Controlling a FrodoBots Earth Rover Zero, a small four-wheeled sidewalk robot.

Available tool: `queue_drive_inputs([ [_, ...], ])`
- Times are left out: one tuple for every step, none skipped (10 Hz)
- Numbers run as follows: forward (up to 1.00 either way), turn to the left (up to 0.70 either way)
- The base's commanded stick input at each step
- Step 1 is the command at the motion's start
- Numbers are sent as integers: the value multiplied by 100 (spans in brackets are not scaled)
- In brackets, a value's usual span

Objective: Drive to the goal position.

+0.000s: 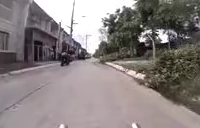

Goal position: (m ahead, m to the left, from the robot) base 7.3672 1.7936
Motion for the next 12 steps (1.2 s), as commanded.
queue_drive_inputs([
  [100,1],
  [100,1],
  [100,1],
  [100,1],
  [100,1],
  [100,1],
  [100,1],
  [100,1],
  [100,1],
  [100,1],
  [100,1],
  [100,1],
])
